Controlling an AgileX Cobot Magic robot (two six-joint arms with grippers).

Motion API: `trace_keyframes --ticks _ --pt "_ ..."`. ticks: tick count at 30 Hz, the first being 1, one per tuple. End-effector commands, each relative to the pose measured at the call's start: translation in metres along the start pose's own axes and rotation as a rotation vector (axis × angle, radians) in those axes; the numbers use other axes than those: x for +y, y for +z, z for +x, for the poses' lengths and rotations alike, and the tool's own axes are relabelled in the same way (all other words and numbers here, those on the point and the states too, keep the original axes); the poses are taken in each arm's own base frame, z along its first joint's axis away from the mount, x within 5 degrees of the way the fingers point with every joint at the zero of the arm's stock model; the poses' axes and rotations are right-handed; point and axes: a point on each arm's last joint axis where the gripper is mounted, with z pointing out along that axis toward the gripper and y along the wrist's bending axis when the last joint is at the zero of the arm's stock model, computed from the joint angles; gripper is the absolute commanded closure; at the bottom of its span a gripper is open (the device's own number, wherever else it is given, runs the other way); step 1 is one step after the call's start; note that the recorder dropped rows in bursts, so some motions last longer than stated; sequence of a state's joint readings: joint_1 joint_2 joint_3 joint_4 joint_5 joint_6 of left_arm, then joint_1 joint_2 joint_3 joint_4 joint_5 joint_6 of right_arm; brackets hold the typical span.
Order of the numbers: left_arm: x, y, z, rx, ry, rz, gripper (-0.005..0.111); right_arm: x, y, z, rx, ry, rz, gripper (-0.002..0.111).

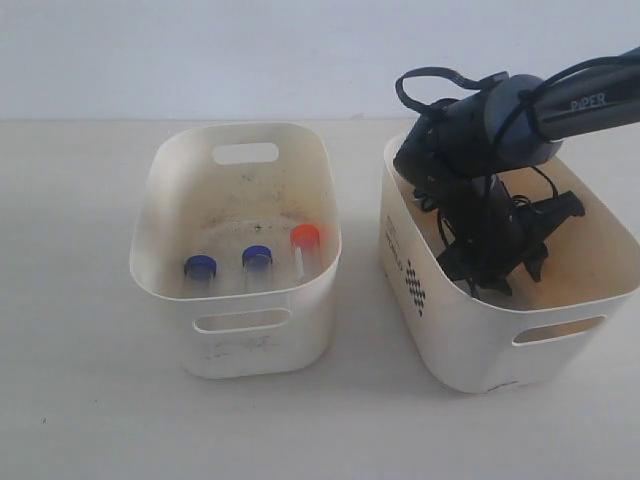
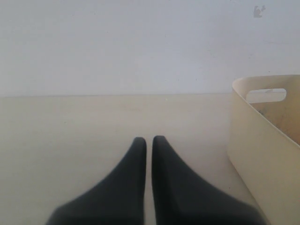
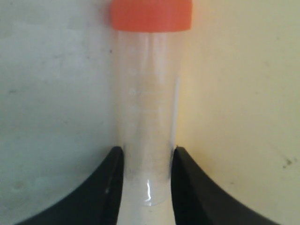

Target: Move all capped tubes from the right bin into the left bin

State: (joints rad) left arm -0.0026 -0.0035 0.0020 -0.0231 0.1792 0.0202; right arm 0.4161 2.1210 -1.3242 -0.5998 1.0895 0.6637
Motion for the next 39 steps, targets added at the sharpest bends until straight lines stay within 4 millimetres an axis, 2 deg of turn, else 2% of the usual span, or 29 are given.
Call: trace_keyframes --ticks 1,14,26,33,35,39 --pt "0.000 0.000 -0.001 -0.006 -0.007 0.008 0.103 -0.002 0.002 0.000 -0.007 0.016 -0.017 0.108" --pt "0.000 0.000 -0.001 -0.006 -0.007 0.008 0.103 -0.023 -0.036 0.000 -0.101 0.077 -0.074 0.108" --pt "0.000 0.000 -0.001 -0.006 -0.007 0.008 0.103 -0.029 -0.064 0.004 -0.158 0.127 -0.230 0.108" --pt "0.000 0.000 -0.001 -0.006 -0.007 0.008 0.103 -0.046 -0.100 0.013 -0.245 0.153 -0.300 0.108" --pt "0.000 0.000 -0.001 -0.006 -0.007 0.008 0.103 -0.046 -0.102 0.014 -0.245 0.153 -0.305 0.108" --pt "0.000 0.000 -0.001 -0.006 -0.007 0.008 0.103 -0.028 -0.088 0.008 -0.221 0.084 -0.366 0.106"
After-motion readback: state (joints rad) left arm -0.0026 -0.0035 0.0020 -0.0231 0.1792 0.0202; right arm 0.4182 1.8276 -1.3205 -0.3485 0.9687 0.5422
